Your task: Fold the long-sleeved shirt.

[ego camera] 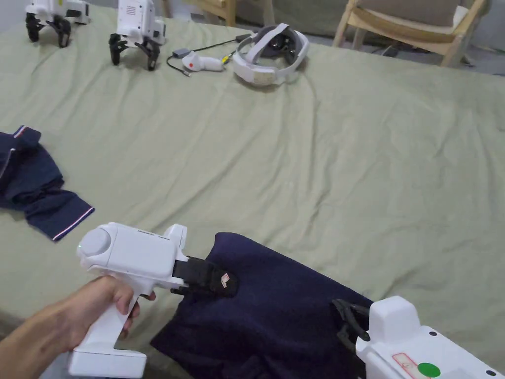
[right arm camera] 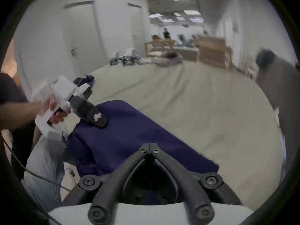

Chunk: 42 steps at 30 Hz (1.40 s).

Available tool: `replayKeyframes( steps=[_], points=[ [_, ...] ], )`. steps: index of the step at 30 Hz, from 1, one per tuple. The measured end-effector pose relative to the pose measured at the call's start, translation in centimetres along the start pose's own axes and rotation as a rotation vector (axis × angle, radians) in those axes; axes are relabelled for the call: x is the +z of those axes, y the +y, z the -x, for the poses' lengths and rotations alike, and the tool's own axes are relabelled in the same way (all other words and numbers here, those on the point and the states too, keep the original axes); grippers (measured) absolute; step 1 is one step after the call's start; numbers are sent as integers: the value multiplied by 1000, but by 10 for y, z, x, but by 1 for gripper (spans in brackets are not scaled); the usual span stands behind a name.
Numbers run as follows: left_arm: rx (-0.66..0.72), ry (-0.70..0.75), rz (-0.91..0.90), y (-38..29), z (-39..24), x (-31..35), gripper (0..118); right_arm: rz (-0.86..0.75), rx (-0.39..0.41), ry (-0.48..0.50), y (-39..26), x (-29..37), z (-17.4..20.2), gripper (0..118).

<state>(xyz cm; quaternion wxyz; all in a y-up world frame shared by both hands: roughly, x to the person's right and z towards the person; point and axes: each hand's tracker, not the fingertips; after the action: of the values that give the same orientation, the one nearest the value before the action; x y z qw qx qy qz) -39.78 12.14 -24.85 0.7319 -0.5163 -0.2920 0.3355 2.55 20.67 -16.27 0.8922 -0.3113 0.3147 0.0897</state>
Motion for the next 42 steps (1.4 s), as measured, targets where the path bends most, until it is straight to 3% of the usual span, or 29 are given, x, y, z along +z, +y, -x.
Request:
replayKeyframes(
  steps=[2, 6, 13, 19, 20, 22, 23, 25, 27, 28, 33, 38, 42],
  points=[
    [16, 41, -18, 2, 7, 33, 16, -46, -6, 73, 17, -19, 20, 0],
    [26, 187, -112, 25, 44, 117, 16, -66, 86, 100, 48, -64, 65, 0],
    [121, 425, -211, 57, 118, 221, 16, -99, 163, 170, 110, -128, 132, 0],
    [207, 501, -212, 40, 120, 211, 20, -89, 193, 192, 134, -164, 149, 0],
    [210, 486, -216, 35, 119, 210, 35, -88, 185, 194, 136, -164, 147, 0],
    [150, 532, -296, 33, 125, 213, 93, -88, 154, 202, 137, -162, 138, 0],
    [114, 573, -327, 33, 113, 215, 112, -94, 141, 195, 137, -158, 133, 0],
    [30, 656, -454, 26, 64, 224, 109, -121, 103, 189, 138, -137, 117, 0],
    [-56, 526, -736, 22, 12, 226, 109, -169, 42, 127, 138, -114, 93, 0],
    [-128, 514, -767, 20, -17, 217, 109, -196, 18, 91, 139, -98, 77, 0],
    [-478, 804, -901, 1, -173, 134, 111, -338, -57, -133, 146, -12, -1, 0],
    [-586, 778, -1071, 3, -277, 52, 111, -449, -61, -384, 153, 72, -69, 0],
    [-545, 720, -1094, 12, -336, -4, 111, -483, -64, -567, 152, 117, -109, 0]
  ],
)
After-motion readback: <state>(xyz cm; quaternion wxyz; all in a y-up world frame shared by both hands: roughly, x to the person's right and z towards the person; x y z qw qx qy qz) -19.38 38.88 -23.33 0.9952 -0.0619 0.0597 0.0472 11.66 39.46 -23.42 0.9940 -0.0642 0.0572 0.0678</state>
